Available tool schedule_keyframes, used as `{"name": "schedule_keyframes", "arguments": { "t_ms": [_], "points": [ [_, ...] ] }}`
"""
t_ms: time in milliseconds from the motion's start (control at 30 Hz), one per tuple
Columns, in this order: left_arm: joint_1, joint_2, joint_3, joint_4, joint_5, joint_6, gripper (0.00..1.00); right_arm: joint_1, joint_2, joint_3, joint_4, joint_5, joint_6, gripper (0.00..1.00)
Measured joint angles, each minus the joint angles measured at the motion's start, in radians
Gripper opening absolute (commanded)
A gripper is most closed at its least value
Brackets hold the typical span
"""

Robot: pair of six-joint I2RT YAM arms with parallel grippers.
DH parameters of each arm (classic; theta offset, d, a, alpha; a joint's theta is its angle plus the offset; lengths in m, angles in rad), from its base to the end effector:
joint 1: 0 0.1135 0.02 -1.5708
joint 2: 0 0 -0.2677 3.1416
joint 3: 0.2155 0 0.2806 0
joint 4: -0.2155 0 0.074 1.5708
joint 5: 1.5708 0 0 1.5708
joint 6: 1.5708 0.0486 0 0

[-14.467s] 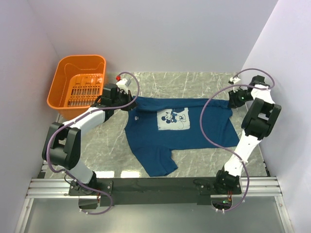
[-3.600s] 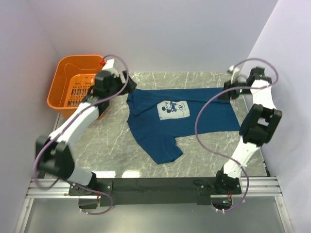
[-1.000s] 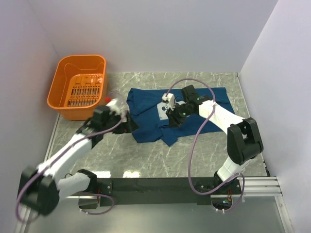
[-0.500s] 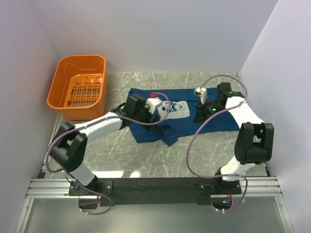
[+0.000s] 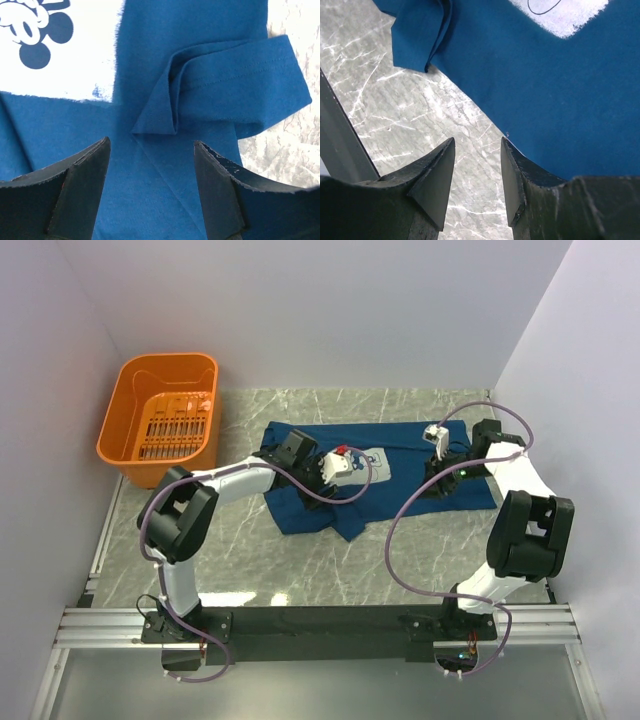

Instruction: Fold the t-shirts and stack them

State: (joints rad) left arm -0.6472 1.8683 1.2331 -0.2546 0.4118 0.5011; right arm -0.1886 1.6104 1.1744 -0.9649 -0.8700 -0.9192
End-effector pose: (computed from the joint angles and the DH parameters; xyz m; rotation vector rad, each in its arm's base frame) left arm 0.3308 -0.2744 0.1630 1.4736 1.9465 -0.5701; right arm 0.3235 -0.0239 0.2158 -0.9520 2.2216 0.8463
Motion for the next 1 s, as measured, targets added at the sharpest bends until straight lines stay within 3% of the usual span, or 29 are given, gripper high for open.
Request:
{"name": "schedule_keyframes", "arguments": {
  "t_ms": [333, 467, 800, 1000],
  "points": [
    [-0.047, 0.031, 0.011, -0.005, -0.026, 0.056, 0.67, -0.026, 0.023, 0.000, -0.032, -0.017, -0.021, 0.47],
    [-0.058, 0.040, 0.010, 0.019, -0.073, 0.055, 0.55, -0.029, 0.024, 0.000, -0.038, -0.018, -0.022, 0.46],
    [-0.058, 0.040, 0.010, 0.094, -0.174, 0.038, 0.38, -0.035, 0.024, 0.000, -0.050, -0.024, -0.022, 0.45],
    [-0.058, 0.040, 0.010, 0.094, -0.177, 0.032, 0.16, -0.035, 0.024, 0.000, -0.055, -0.027, -0.026, 0.44]
  ]
}}
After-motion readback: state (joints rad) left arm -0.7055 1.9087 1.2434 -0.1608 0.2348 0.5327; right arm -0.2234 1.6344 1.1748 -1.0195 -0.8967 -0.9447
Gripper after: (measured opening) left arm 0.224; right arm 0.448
